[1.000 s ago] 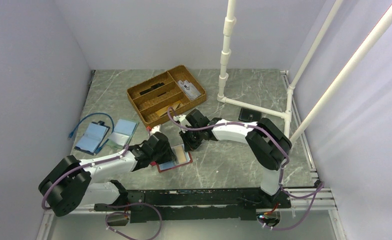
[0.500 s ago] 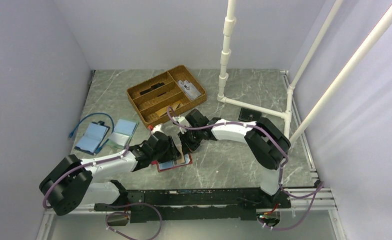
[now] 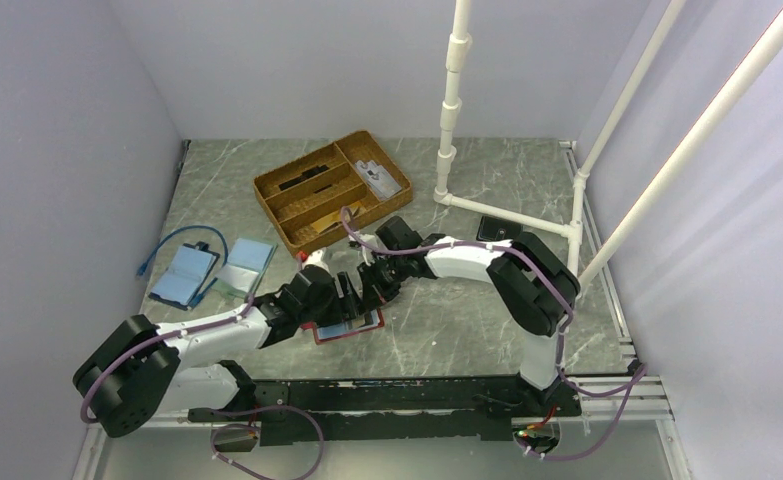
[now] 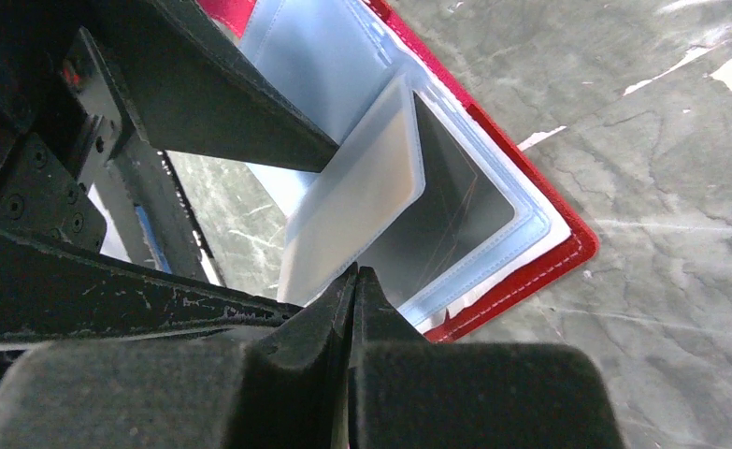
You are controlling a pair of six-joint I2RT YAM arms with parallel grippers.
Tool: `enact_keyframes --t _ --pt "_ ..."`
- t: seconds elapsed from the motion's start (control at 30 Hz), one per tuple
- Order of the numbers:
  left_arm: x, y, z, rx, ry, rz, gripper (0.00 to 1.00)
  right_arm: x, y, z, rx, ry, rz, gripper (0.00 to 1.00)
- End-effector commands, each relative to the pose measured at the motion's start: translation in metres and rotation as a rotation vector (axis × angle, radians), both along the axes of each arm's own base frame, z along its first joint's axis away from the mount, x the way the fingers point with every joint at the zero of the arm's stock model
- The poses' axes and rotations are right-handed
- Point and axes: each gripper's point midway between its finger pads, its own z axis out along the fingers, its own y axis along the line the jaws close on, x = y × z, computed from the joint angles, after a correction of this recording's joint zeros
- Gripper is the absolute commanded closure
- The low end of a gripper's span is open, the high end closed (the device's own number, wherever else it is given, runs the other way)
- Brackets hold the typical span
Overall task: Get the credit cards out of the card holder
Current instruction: Pick up the card holder from the center of the board.
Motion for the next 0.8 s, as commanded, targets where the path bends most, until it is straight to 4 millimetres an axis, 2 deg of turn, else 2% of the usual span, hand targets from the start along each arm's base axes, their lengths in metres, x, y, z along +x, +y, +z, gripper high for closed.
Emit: enact_keyframes --t 0.0,0.13,0.23,0.33,0.47,0.63,0.77 --pt "-0.014 0.007 -0.014 0.031 0.055 -0.019 0.28 -0.021 0.020 0.029 0.166 0.119 0.073 1.00" --pt "-0.015 0.018 -0.016 0.071 0.060 0.013 0.35 -0.022 0.021 0.039 0.225 0.179 0.071 1.00" --pt "-0.015 0.022 -0.014 0.083 0.056 0.024 0.35 -0.025 0.023 0.048 0.283 0.211 0.084 1.00" --pt "-0.016 0.023 -0.013 0.088 0.052 0.023 0.33 -0.029 0.025 0.054 0.320 0.245 0.101 1.00" --pt "-0.015 0.023 -0.012 0.086 0.046 0.018 0.25 -0.032 0.028 0.059 0.356 0.290 0.107 1.00" --pt "-0.016 0.027 -0.010 0.096 0.041 0.028 0.27 -0.030 0.030 0.058 0.355 0.296 0.106 1.00" --pt "-0.016 0.032 -0.010 0.112 0.041 0.046 0.27 -0.028 0.034 0.068 0.390 0.292 0.120 1.00"
